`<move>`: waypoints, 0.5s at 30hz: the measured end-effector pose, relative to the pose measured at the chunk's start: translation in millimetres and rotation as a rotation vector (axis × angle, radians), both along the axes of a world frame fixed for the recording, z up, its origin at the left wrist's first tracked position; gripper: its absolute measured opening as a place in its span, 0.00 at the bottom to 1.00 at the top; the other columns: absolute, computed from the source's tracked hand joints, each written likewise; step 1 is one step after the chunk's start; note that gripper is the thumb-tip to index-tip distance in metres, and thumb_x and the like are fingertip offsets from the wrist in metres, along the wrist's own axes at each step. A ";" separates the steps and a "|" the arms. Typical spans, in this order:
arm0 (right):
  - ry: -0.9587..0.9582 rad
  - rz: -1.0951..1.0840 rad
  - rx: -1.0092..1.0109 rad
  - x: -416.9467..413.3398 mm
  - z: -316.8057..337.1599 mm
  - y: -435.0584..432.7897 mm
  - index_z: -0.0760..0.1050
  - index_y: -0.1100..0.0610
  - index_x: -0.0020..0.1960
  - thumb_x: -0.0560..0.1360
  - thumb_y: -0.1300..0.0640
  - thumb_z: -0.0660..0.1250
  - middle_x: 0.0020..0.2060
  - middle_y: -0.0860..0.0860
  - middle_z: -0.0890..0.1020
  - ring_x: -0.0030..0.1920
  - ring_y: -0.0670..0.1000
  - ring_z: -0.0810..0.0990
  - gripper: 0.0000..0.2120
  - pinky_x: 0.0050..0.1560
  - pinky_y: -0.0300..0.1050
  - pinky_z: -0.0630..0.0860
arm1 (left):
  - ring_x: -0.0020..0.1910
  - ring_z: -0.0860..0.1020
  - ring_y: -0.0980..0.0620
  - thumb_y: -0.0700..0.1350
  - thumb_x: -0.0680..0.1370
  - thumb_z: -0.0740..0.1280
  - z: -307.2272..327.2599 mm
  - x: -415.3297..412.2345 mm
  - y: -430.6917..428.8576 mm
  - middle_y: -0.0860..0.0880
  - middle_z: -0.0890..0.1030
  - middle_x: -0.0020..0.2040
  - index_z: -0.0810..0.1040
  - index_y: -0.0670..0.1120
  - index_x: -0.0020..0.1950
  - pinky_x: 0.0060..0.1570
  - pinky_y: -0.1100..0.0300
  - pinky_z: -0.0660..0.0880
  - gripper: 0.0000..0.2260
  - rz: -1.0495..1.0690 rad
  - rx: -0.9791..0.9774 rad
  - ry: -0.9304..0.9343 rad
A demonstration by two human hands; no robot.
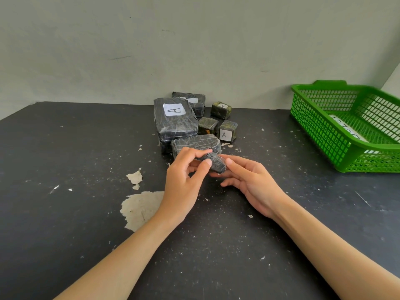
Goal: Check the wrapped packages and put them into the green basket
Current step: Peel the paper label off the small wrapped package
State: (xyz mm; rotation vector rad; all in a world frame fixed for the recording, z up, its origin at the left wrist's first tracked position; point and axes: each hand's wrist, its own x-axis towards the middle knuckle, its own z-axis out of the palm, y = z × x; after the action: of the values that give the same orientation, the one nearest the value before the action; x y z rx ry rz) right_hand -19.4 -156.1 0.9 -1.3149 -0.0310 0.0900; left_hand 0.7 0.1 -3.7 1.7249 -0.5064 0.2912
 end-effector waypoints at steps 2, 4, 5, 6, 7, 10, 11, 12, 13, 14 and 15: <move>0.000 -0.016 0.033 0.8 -0.8 -0.5 0.75 0.60 0.60 0.75 0.59 0.63 0.51 0.57 0.83 0.49 0.53 0.82 0.15 0.42 0.39 0.79 | 0.47 0.77 0.61 0.38 0.78 0.64 -1.0 0.4 -0.3 0.53 0.78 0.49 0.78 0.46 0.57 0.49 0.68 0.74 0.09 -0.018 -0.010 0.011; 0.000 -0.054 0.091 3.0 -1.8 -2.7 0.73 0.59 0.59 0.73 0.63 0.65 0.48 0.57 0.82 0.46 0.52 0.81 0.14 0.41 0.40 0.78 | 0.52 0.78 0.60 0.37 0.78 0.65 -2.1 1.3 -0.8 0.53 0.79 0.53 0.79 0.47 0.58 0.51 0.70 0.73 0.11 -0.042 -0.030 0.020; 0.004 -0.076 0.113 4.1 -2.3 -4.0 0.72 0.58 0.57 0.72 0.66 0.66 0.47 0.57 0.81 0.44 0.51 0.81 0.14 0.41 0.40 0.78 | 0.53 0.78 0.60 0.36 0.77 0.65 -2.7 2.3 -1.1 0.52 0.79 0.54 0.79 0.48 0.57 0.52 0.70 0.73 0.12 -0.042 -0.036 0.014; 0.008 -0.096 0.125 5.5 -2.9 -4.9 0.70 0.57 0.56 0.72 0.69 0.66 0.46 0.58 0.81 0.43 0.51 0.81 0.16 0.41 0.41 0.78 | 0.54 0.78 0.59 0.35 0.76 0.66 -3.4 3.5 -1.4 0.52 0.79 0.55 0.79 0.48 0.57 0.52 0.70 0.73 0.12 -0.038 -0.043 0.012; 0.012 -0.110 0.130 6.5 -3.6 -5.5 0.69 0.56 0.55 0.71 0.71 0.66 0.45 0.58 0.81 0.42 0.51 0.81 0.17 0.42 0.41 0.78 | 0.53 0.79 0.59 0.35 0.76 0.66 -3.4 4.9 -1.6 0.51 0.80 0.54 0.79 0.49 0.56 0.52 0.69 0.74 0.13 -0.029 -0.056 0.024; 0.020 -0.133 0.134 6.9 -3.4 -5.0 0.68 0.56 0.56 0.71 0.72 0.66 0.45 0.59 0.80 0.42 0.52 0.81 0.19 0.44 0.42 0.78 | 0.49 0.80 0.60 0.34 0.75 0.67 -3.2 7.7 -0.4 0.52 0.82 0.51 0.80 0.49 0.54 0.49 0.70 0.74 0.12 0.005 -0.070 0.059; 0.023 -0.140 0.139 6.3 -2.5 -4.9 0.69 0.56 0.58 0.72 0.71 0.66 0.45 0.58 0.81 0.43 0.52 0.81 0.19 0.44 0.43 0.79 | 0.49 0.80 0.61 0.35 0.75 0.67 -3.2 7.8 0.3 0.53 0.82 0.51 0.80 0.49 0.54 0.49 0.70 0.74 0.12 0.012 -0.064 0.056; 0.026 -0.143 0.140 5.5 -1.0 -5.1 0.70 0.56 0.61 0.73 0.69 0.66 0.45 0.57 0.81 0.42 0.52 0.81 0.19 0.44 0.44 0.79 | 0.50 0.80 0.61 0.35 0.76 0.67 -3.0 7.6 0.9 0.55 0.82 0.52 0.80 0.49 0.55 0.50 0.71 0.74 0.12 0.009 -0.055 0.053; 0.031 -0.142 0.126 4.5 1.0 -5.5 0.70 0.55 0.63 0.74 0.66 0.66 0.45 0.58 0.81 0.41 0.52 0.81 0.19 0.43 0.44 0.79 | 0.52 0.79 0.63 0.37 0.76 0.66 -2.2 6.4 0.9 0.56 0.81 0.53 0.80 0.50 0.56 0.51 0.72 0.73 0.12 -0.001 -0.037 0.053; 0.035 -0.144 0.094 3.5 3.4 -6.7 0.71 0.55 0.65 0.75 0.64 0.65 0.46 0.59 0.81 0.40 0.51 0.81 0.19 0.42 0.43 0.79 | 0.55 0.78 0.64 0.38 0.77 0.65 -1.7 5.2 -0.1 0.57 0.81 0.54 0.79 0.51 0.57 0.52 0.73 0.72 0.11 -0.016 -0.010 0.060; 0.037 -0.157 0.058 3.0 6.5 -9.2 0.72 0.55 0.66 0.76 0.62 0.65 0.48 0.59 0.82 0.39 0.51 0.81 0.19 0.40 0.42 0.79 | 0.57 0.76 0.66 0.41 0.78 0.64 0.1 3.9 -2.5 0.58 0.80 0.56 0.78 0.53 0.58 0.53 0.74 0.71 0.11 -0.039 0.018 0.074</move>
State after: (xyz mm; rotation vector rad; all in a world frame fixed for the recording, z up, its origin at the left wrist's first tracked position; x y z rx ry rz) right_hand -16.4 -165.3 7.4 -1.2526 0.1007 -0.0206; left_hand 4.6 -2.5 -3.6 1.7344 -0.4894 0.1948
